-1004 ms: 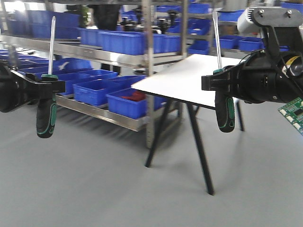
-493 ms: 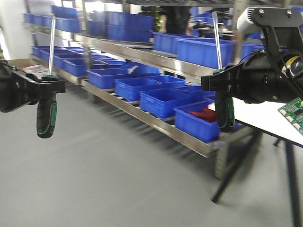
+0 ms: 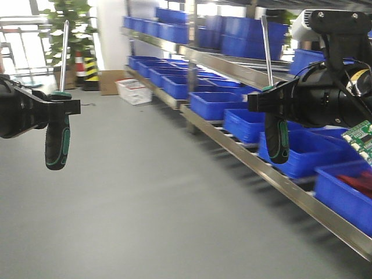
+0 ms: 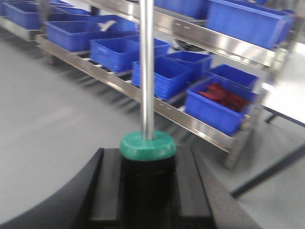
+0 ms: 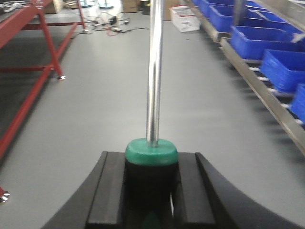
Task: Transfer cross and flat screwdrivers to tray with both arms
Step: 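Hold both screwdrivers while driving to the conveyor with the grey tray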
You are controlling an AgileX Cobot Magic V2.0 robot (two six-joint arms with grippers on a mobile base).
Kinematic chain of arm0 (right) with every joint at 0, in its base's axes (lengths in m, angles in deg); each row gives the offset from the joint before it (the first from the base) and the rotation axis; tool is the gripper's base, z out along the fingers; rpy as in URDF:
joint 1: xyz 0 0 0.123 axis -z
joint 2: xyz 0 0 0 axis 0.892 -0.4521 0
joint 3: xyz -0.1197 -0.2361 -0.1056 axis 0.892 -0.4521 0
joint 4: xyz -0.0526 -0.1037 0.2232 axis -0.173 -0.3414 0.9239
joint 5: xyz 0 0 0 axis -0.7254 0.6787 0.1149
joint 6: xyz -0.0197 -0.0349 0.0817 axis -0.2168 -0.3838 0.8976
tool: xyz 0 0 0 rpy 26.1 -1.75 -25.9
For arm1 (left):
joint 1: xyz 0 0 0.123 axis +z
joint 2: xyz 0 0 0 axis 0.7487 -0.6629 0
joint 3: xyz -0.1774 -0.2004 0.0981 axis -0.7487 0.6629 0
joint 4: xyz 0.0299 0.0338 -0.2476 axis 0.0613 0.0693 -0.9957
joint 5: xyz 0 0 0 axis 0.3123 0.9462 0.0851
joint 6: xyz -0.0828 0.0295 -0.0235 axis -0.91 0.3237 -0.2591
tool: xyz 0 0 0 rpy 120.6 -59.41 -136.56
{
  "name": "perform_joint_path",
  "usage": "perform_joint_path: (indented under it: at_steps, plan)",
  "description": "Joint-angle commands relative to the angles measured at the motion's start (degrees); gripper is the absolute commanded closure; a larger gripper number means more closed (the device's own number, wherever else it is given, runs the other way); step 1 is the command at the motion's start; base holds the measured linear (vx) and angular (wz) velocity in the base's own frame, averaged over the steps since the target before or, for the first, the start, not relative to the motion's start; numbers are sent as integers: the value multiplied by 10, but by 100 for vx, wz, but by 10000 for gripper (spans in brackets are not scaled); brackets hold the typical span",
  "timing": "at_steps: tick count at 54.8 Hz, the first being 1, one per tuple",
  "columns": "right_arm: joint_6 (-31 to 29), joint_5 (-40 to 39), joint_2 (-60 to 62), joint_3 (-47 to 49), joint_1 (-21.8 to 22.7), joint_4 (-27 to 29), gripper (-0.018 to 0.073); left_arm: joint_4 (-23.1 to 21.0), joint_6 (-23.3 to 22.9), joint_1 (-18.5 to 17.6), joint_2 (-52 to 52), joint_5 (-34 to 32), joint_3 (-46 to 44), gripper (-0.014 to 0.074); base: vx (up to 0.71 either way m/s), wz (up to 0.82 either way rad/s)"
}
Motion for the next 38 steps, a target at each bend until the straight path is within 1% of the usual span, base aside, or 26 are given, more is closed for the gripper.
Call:
perform_joint_path:
  at_steps: [1, 23, 38]
  plan:
    - [1, -56, 18, 22, 1, -4, 567, -25, -5, -2, 19, -37, -22, 593, 61, 61]
    - [1, -56, 18, 22, 1, -4, 567, -25, -5, -2, 19, -37, -22, 593, 62, 61]
    - [1, -56, 18, 22, 1, -4, 567, -25, -5, -2, 19, -37, -22, 593, 62, 47]
